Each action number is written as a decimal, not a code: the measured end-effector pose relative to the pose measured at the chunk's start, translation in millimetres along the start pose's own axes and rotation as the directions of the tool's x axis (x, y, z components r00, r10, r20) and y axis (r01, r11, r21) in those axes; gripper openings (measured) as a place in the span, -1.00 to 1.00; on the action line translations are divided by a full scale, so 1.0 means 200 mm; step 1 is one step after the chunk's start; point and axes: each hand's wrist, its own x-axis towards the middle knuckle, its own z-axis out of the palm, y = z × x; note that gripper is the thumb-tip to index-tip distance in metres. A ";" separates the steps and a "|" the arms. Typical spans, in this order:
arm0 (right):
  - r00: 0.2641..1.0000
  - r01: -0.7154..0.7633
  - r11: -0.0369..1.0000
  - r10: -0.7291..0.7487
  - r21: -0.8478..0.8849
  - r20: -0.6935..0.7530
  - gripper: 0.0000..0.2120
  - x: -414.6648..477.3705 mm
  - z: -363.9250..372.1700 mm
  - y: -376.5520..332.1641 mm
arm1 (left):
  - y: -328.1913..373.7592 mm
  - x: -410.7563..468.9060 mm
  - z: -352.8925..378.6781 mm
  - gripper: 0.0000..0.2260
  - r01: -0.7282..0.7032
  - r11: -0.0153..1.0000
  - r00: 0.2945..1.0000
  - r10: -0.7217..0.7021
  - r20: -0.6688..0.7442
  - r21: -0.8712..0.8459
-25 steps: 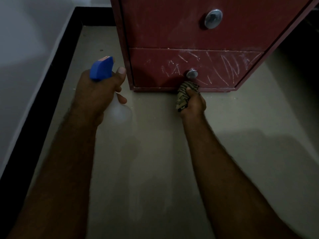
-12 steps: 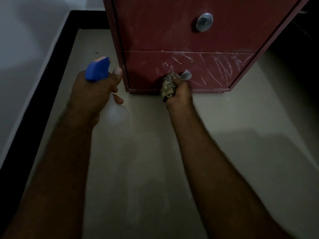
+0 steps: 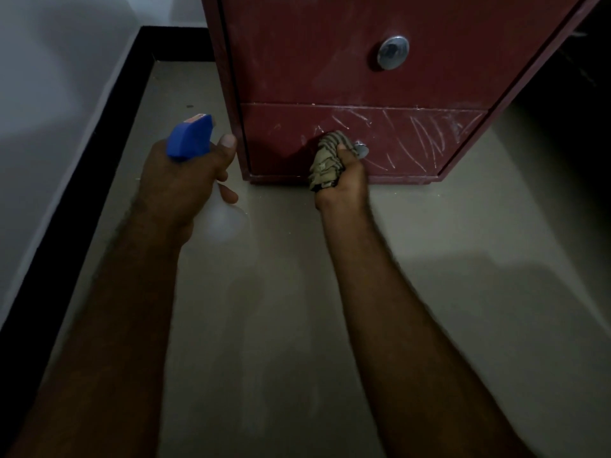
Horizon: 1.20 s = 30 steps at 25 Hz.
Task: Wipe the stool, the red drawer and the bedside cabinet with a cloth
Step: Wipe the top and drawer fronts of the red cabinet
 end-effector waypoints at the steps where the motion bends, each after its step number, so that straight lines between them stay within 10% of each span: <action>1: 1.000 -0.022 1.000 0.022 0.012 -0.003 -0.76 0.00 0.00 0.00 | 0.00 0.00 0.00 -0.88 -0.004 1.000 1.000 0.004 0.001 0.003; 13: 0.993 -0.009 0.996 -0.002 -0.086 -0.119 -0.94 -0.03 0.00 0.04 | 0.02 -0.02 0.00 -0.88 -0.012 1.000 1.000 0.012 0.005 0.006; 30: 0.934 0.294 0.888 -0.346 -0.354 -0.093 -0.56 -0.07 0.09 0.05 | 0.02 0.00 -0.02 -0.88 -0.033 0.999 0.999 0.033 -0.008 0.024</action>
